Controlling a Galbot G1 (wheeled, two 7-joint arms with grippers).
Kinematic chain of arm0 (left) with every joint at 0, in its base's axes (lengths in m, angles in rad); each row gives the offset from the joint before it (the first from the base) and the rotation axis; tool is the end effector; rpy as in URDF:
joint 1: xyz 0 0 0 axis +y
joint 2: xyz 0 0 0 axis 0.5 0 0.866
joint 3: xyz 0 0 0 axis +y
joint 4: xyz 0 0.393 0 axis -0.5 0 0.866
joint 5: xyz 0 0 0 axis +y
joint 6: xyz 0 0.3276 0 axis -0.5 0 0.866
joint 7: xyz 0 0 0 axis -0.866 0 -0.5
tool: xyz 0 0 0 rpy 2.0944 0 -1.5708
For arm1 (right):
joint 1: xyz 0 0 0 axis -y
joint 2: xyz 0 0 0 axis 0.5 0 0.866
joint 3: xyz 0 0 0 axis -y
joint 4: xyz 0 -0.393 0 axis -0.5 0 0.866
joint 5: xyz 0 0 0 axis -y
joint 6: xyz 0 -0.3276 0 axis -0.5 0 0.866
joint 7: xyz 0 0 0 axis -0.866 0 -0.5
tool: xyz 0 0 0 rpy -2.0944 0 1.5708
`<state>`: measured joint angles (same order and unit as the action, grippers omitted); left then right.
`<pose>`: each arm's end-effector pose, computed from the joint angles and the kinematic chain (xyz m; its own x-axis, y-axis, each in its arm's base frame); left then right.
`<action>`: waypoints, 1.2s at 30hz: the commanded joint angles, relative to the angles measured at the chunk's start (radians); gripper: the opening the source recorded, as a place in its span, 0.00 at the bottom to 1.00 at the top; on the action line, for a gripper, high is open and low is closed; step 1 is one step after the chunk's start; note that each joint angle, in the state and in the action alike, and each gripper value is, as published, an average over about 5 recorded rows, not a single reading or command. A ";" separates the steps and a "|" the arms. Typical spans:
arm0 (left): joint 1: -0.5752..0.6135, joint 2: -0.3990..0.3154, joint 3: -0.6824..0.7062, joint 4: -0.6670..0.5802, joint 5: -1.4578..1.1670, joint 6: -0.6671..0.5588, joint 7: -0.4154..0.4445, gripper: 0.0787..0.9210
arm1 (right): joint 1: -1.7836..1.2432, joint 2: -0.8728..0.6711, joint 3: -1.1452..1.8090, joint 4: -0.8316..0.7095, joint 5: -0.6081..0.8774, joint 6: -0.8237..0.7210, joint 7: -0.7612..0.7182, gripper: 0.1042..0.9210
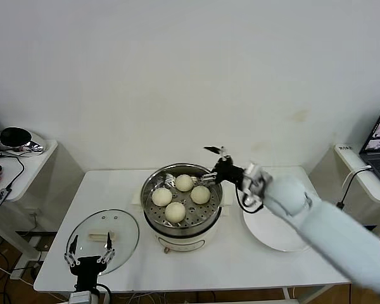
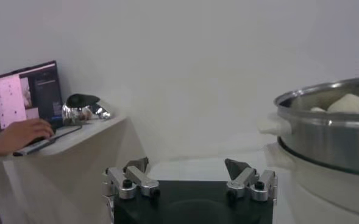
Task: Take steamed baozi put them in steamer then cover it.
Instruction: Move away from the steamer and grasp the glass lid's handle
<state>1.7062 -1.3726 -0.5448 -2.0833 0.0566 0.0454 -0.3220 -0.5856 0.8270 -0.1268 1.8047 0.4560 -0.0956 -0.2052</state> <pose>0.0869 0.0517 -0.3540 -0.9635 -0.2423 0.1134 -0.2042 0.9400 0.2734 0.3892 -0.0727 -0.2129 -0.7038 -0.7098 0.0279 -0.6603 0.6392 -0.3943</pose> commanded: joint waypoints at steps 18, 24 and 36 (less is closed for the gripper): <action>0.272 0.151 -0.202 0.057 1.090 -0.103 0.079 0.88 | -1.008 0.530 1.136 0.173 -0.274 0.358 0.197 0.88; 0.113 0.191 -0.146 0.158 1.196 -0.174 0.053 0.88 | -1.001 0.546 1.149 0.152 -0.250 0.384 0.252 0.88; -0.136 0.272 -0.104 0.384 1.205 -0.179 0.094 0.88 | -1.017 0.567 1.162 0.167 -0.249 0.406 0.277 0.88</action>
<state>1.7267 -1.1547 -0.6588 -1.8674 1.1451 -0.1020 -0.2415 -1.5618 1.3631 0.9790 1.9689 0.2122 0.2888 0.0352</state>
